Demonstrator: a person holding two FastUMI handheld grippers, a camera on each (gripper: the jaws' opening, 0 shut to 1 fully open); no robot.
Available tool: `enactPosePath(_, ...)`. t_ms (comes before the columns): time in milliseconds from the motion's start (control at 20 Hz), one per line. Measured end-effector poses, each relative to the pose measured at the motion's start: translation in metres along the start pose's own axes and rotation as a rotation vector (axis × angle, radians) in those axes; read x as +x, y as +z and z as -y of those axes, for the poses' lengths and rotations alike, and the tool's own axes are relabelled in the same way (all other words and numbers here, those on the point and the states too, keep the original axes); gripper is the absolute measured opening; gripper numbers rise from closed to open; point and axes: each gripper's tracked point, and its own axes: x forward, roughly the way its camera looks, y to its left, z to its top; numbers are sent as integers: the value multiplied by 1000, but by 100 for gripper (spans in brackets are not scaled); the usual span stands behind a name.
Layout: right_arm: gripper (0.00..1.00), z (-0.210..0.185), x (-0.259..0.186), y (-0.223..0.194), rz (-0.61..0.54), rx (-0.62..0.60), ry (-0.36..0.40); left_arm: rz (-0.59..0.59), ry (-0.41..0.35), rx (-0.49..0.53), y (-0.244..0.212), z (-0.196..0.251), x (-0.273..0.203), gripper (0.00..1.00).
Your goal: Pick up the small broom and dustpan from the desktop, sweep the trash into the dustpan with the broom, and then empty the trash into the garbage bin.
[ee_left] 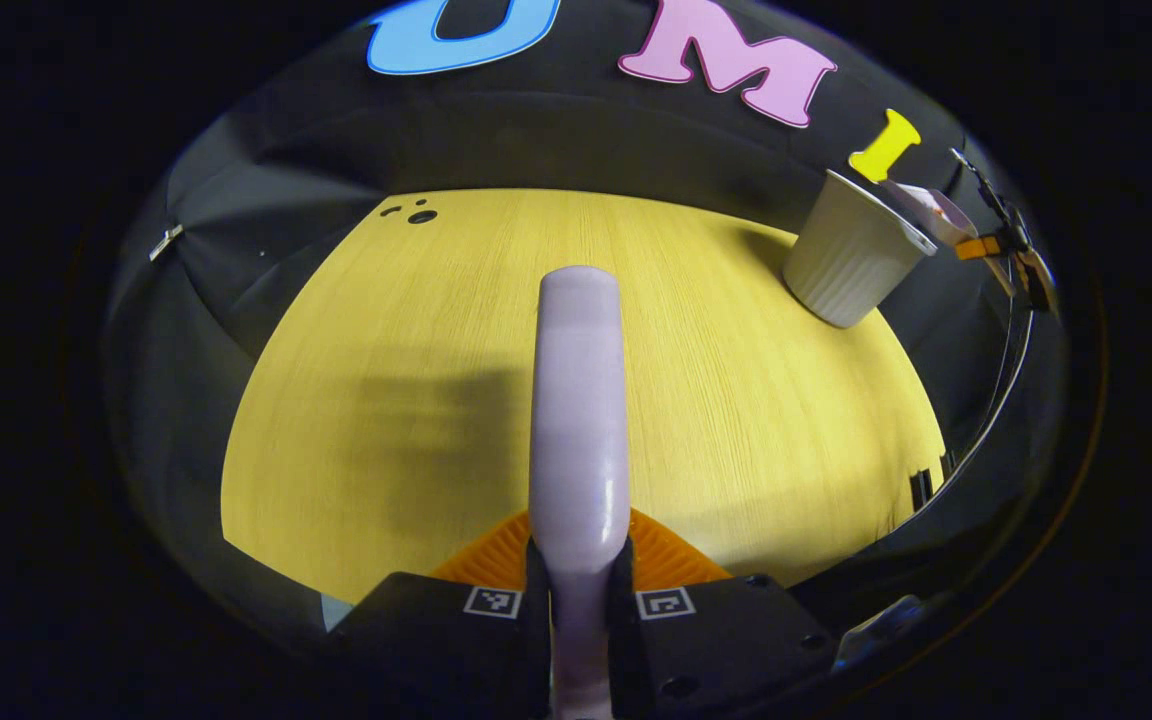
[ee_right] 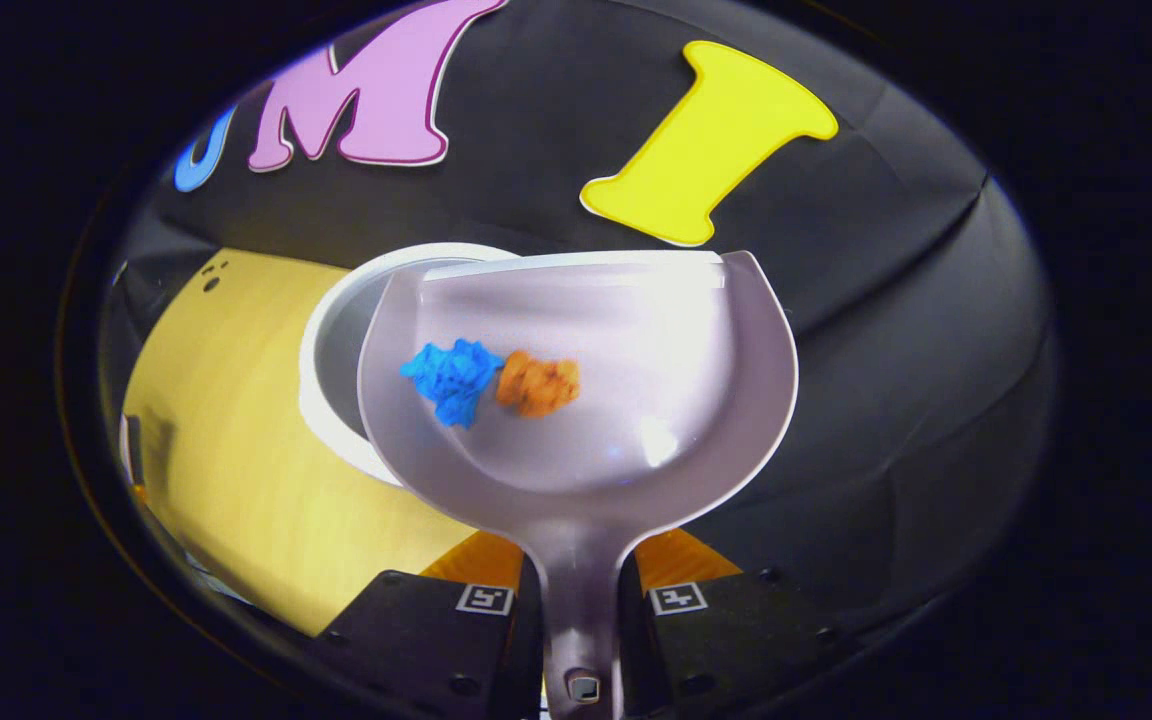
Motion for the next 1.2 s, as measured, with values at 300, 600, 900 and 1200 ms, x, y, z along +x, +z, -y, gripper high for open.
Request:
enactPosePath(300,34,13,12,11,51,-191,-123,-14,-1,-9,20,9,10,27)
enactPosePath(600,34,15,8,23,98,-471,-218,-47,6,-13,17,15,13,27)
enactPosePath(900,34,60,-28,56,182,-969,-341,-89,17,37,13,4,20,28)
enactPosePath(1200,37,79,-27,63,173,-1125,-337,-87,0,31,20,12,28,27)
